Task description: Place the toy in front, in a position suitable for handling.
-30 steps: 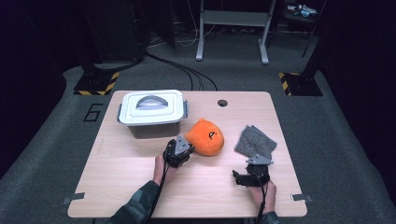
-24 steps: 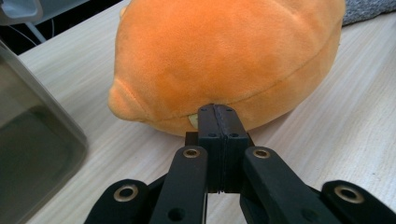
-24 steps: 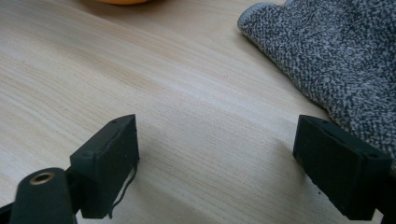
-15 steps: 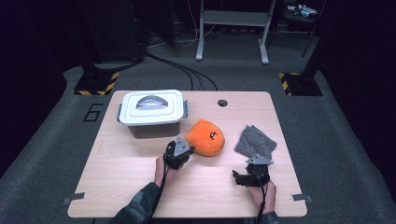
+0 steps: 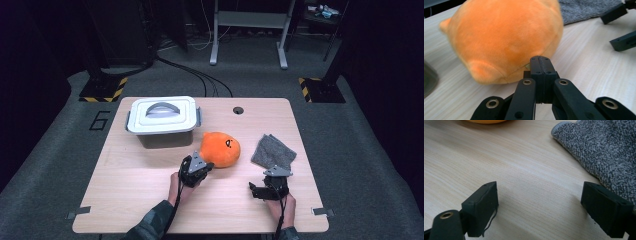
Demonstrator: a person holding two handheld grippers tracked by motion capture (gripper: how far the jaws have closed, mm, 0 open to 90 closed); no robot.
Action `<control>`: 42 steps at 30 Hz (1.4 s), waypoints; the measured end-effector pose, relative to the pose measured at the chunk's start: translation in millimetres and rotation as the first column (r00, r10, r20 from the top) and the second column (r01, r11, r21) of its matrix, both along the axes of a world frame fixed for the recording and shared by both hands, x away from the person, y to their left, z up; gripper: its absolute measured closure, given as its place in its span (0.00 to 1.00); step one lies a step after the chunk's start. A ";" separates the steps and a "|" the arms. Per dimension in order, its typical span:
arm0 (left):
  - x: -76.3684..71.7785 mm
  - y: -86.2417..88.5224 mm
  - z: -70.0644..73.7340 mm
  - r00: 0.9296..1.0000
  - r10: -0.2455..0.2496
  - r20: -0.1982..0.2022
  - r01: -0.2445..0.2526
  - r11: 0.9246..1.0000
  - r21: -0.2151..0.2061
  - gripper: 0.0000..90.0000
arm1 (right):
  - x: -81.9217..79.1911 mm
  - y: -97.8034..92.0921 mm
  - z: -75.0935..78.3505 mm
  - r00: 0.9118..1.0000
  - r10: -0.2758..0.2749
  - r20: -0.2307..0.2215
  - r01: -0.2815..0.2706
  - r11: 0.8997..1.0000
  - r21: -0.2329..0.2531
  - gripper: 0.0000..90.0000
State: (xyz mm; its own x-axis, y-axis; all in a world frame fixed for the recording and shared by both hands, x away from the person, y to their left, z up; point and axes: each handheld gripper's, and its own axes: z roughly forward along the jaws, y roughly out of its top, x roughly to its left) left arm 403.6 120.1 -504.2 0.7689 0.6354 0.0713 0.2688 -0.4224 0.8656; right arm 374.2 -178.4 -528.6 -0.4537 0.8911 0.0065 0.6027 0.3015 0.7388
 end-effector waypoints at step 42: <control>15.0 28.5 -4.4 0.999 0.035 -0.037 -0.038 0.995 -0.091 0.80 | 0.1 0.3 -0.1 1.000 -0.001 0.001 0.001 1.000 -0.002 0.15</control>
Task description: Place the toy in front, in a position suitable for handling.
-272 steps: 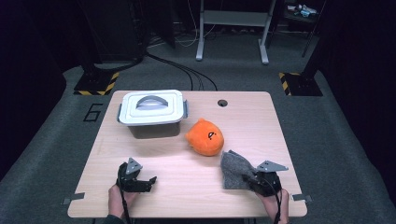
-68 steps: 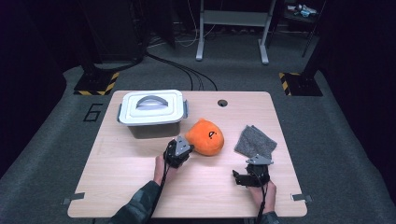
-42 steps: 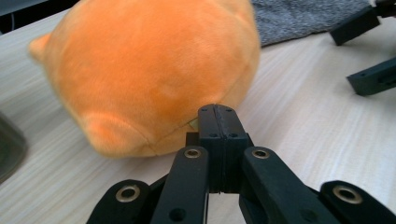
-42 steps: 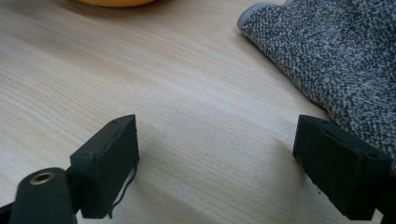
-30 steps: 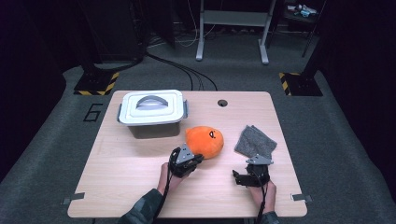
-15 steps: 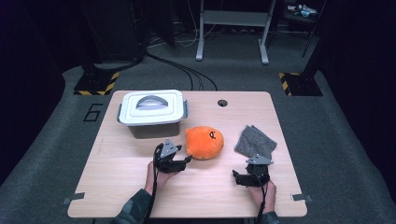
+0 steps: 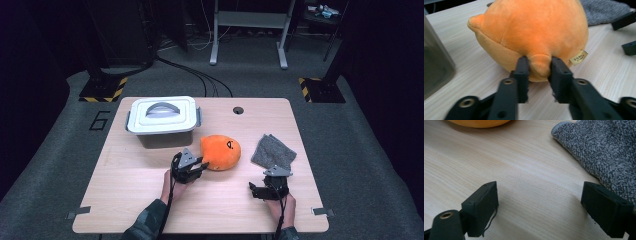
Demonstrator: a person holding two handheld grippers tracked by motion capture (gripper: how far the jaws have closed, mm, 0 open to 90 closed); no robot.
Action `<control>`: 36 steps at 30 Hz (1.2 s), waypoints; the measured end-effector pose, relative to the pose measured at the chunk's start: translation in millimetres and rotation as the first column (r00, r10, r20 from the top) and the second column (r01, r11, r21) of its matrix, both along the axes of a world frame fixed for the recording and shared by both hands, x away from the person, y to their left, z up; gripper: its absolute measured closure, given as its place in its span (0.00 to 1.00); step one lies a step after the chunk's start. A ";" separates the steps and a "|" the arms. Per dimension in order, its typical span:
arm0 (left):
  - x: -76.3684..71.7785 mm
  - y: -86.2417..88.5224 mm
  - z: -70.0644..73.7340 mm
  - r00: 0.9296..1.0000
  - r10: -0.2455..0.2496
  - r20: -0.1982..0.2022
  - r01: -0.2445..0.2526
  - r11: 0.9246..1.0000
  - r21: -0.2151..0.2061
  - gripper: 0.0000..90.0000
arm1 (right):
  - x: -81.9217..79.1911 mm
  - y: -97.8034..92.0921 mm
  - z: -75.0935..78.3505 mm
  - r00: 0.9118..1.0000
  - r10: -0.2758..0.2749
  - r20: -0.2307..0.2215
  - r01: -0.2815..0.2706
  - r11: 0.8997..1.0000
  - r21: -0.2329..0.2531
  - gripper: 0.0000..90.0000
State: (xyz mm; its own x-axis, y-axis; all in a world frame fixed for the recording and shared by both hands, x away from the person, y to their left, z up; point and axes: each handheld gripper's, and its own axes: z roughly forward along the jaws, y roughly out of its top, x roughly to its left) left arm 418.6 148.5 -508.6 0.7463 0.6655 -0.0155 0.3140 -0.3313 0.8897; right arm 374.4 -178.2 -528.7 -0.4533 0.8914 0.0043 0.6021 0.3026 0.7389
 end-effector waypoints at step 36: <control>-11.3 9.4 1.2 0.998 -0.052 -0.023 0.051 0.997 -0.052 0.66 | 90.3 -32.7 38.1 0.974 -0.219 -0.052 0.216 0.975 -0.050 0.10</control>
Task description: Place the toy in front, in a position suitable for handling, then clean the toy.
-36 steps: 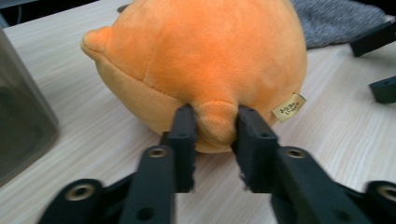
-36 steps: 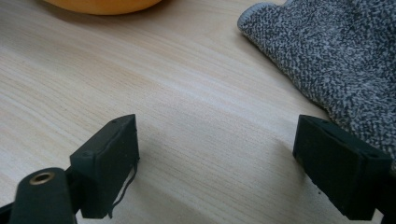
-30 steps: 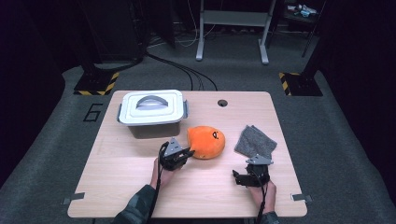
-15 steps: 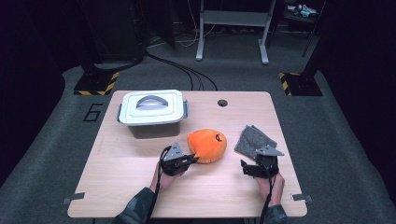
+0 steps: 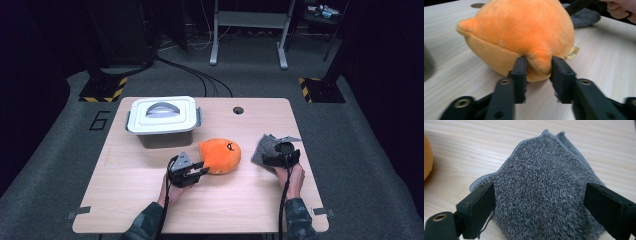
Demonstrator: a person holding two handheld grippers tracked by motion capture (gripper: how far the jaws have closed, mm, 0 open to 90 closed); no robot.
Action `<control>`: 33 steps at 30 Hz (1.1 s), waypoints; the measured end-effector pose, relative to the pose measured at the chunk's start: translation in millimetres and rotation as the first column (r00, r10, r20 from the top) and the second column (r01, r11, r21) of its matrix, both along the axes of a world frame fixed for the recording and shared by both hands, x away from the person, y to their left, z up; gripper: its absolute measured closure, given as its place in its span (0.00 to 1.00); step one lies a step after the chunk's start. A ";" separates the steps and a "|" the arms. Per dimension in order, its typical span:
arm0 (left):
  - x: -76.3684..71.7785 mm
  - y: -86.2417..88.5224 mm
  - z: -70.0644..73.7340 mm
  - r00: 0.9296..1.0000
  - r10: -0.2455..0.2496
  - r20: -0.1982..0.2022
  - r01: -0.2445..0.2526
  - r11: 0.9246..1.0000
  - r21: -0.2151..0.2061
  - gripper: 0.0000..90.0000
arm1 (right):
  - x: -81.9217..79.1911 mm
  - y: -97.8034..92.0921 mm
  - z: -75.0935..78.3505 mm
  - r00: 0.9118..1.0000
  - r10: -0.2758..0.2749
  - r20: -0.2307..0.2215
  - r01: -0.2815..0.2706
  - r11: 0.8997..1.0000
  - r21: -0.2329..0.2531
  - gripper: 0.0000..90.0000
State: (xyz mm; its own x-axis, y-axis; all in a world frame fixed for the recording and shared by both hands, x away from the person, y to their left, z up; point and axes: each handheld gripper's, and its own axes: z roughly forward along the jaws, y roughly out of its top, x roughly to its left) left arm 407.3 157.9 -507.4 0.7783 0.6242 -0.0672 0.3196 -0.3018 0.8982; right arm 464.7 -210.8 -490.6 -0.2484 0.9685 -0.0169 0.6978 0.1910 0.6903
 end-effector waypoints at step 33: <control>10.8 -9.9 4.3 0.999 -0.020 -0.037 0.021 1.000 0.016 0.76 | -20.5 -9.6 18.2 0.997 0.031 0.073 -0.040 0.990 0.134 0.83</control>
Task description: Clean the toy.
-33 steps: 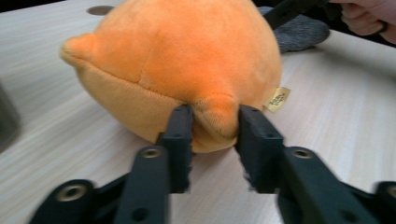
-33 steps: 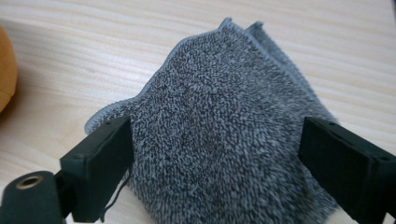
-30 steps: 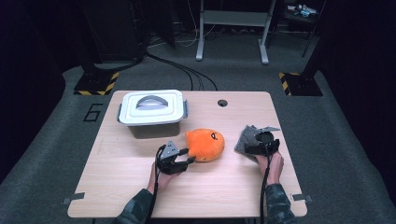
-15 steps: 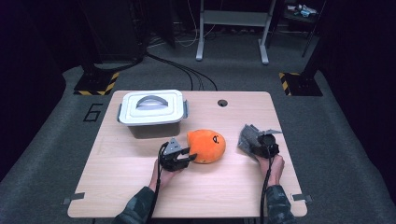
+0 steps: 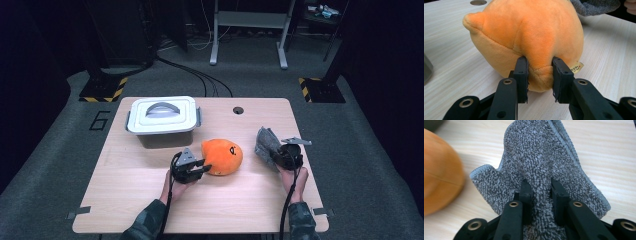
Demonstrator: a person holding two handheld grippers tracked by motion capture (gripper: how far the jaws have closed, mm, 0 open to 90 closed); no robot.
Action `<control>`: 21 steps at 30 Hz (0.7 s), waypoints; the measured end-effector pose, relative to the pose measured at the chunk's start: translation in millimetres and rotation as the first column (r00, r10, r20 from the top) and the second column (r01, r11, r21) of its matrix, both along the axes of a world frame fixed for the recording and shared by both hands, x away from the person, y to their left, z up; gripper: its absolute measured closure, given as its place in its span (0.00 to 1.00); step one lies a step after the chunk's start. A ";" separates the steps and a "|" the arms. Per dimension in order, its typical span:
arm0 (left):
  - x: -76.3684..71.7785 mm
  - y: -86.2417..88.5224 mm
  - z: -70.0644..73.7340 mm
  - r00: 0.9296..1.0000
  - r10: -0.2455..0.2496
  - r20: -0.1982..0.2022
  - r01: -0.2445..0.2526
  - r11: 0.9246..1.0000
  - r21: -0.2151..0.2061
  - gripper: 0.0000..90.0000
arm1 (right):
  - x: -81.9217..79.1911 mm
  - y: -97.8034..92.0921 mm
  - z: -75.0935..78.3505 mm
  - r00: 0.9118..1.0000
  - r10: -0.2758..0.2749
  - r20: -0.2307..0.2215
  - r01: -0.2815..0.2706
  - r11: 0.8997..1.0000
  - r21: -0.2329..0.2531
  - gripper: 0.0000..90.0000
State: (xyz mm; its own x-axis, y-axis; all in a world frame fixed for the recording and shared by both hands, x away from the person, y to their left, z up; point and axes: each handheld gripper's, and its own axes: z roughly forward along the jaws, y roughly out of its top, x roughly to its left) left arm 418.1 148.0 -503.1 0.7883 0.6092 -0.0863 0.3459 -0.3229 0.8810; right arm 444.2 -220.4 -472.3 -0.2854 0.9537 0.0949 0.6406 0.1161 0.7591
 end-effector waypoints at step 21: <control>6.2 0.9 2.8 1.000 -0.009 -0.014 0.009 1.000 0.021 0.76 | 2.8 38.0 41.0 0.983 0.180 0.037 -0.181 0.983 0.012 0.82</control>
State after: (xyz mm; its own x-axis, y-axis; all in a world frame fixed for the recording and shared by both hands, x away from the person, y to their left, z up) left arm 424.3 148.9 -500.3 0.7924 0.6041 -0.0843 0.3551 -0.3446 0.8690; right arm 446.9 -182.4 -431.3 -0.4563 0.8846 0.0961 0.5826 0.2154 0.7837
